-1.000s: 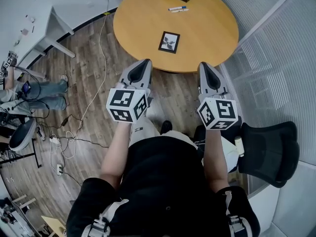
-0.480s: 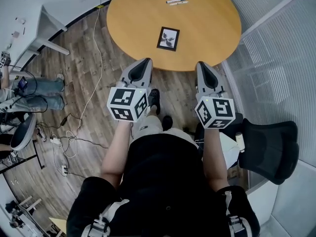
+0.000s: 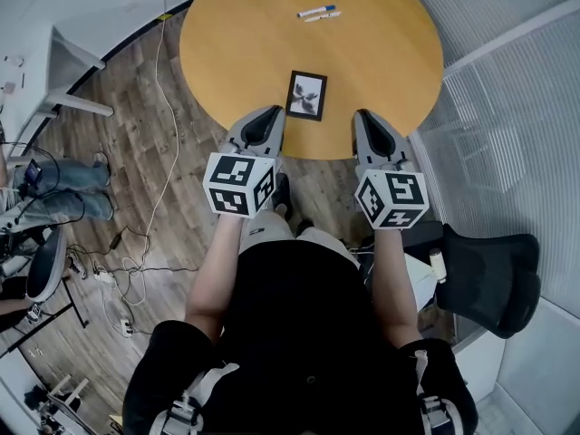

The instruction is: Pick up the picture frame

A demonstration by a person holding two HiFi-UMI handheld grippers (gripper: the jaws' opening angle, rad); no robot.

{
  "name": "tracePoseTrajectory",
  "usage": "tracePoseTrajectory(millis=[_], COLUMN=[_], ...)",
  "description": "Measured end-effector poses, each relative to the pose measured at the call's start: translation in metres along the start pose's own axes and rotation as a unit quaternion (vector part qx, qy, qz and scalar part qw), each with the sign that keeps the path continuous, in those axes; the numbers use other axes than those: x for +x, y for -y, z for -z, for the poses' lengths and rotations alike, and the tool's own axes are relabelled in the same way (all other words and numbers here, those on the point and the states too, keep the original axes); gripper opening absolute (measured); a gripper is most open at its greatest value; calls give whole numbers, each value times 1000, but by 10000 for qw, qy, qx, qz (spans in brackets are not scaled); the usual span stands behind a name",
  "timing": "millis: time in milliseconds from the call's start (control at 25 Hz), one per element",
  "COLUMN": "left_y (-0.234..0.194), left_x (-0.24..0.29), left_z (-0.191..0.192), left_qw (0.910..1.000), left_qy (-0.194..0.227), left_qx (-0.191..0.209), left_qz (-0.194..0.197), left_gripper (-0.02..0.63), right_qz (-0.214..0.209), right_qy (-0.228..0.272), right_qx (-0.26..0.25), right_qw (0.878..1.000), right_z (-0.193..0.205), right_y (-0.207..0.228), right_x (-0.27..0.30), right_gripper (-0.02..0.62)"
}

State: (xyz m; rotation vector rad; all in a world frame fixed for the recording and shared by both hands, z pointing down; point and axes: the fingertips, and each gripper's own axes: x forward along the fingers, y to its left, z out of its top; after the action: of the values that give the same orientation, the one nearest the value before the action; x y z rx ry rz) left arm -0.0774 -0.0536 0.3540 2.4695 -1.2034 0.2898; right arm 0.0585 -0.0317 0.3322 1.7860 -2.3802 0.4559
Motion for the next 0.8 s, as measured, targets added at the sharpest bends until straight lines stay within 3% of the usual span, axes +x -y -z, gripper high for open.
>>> tracePoseTrajectory(millis=[520, 800], left_y=[-76, -97], left_x=[76, 95], left_z=[-11, 1], left_qw=[9971, 9955], left_qy=[-477, -677], left_qx=[116, -79], left_qz=[585, 663], left_gripper=[38, 71], right_qz=[514, 631], right_qy=[-354, -676], right_qx=[211, 300], right_qw=[9978, 9953], right_z=[2, 23], right_y=[15, 20], right_x=[96, 119], right_gripper=[87, 100])
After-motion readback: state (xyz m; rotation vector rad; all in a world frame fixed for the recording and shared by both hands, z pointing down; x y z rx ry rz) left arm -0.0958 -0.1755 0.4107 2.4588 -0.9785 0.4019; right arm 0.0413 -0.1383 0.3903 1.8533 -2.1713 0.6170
